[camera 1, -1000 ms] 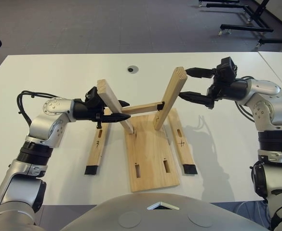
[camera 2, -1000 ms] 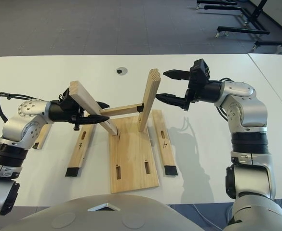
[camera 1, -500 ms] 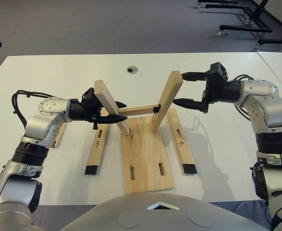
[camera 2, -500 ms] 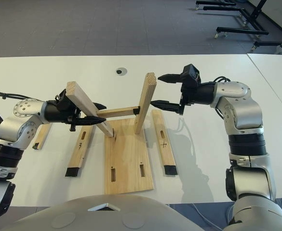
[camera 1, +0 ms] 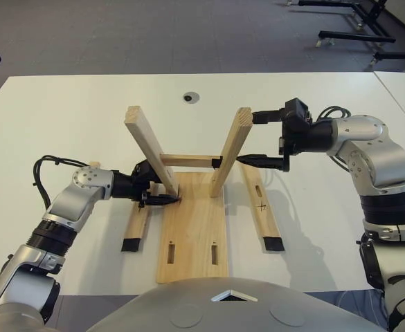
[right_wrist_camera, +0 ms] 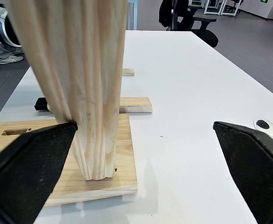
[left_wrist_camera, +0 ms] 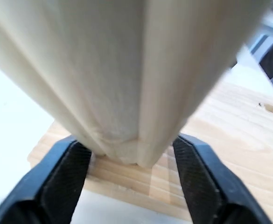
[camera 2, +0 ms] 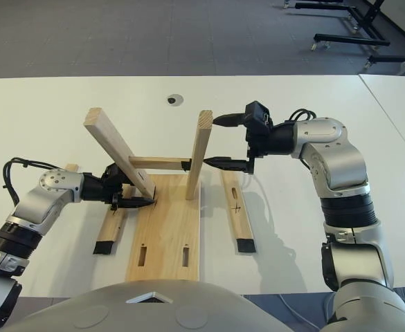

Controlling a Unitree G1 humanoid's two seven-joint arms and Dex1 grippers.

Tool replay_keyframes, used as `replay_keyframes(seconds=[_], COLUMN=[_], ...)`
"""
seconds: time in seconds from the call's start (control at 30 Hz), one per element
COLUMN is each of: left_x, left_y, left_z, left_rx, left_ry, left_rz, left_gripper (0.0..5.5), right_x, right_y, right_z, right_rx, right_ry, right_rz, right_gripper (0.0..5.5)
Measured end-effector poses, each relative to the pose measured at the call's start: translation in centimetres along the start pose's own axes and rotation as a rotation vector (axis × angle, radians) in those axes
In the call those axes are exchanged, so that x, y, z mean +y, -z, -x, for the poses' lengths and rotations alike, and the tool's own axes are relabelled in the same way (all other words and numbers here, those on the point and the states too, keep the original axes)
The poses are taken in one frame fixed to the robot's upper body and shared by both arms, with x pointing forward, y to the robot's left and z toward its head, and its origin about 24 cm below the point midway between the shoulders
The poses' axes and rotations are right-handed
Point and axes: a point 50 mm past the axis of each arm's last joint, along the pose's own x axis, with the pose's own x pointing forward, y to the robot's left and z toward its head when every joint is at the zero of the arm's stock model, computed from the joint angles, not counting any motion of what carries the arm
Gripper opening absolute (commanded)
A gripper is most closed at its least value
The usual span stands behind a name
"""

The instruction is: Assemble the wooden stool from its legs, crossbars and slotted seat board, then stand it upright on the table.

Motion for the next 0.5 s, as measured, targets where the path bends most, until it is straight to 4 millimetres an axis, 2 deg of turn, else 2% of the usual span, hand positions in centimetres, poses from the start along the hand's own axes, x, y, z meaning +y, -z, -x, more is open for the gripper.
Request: replay_keyframes(seconds=[0.17,0.37,0.5], left_x=[0.9,0.2,-0.6], left_y=[-1.0,-0.9,-0.7], left_z=[-0.6,-0.6,-0.6], left_rx=[0.018,0.016,0.004], left_ry=[-0.060,-0.059,-0.051], left_rz=[-0.067,-0.076,-0.072], left_gripper=[4.38,5.37,5.37], right_x=[1.1,-0.2,-1.1], right_y=[-0.2,0.2,0.5], right_z=[-2.3,-0.4,0.8], right_rx=[-0.053,-0.013,0.004], right_ry=[-0.118,0.009,0.112], right_rz=[0.046,0.063,0.070], right_gripper=[5.40,5.40,5.40])
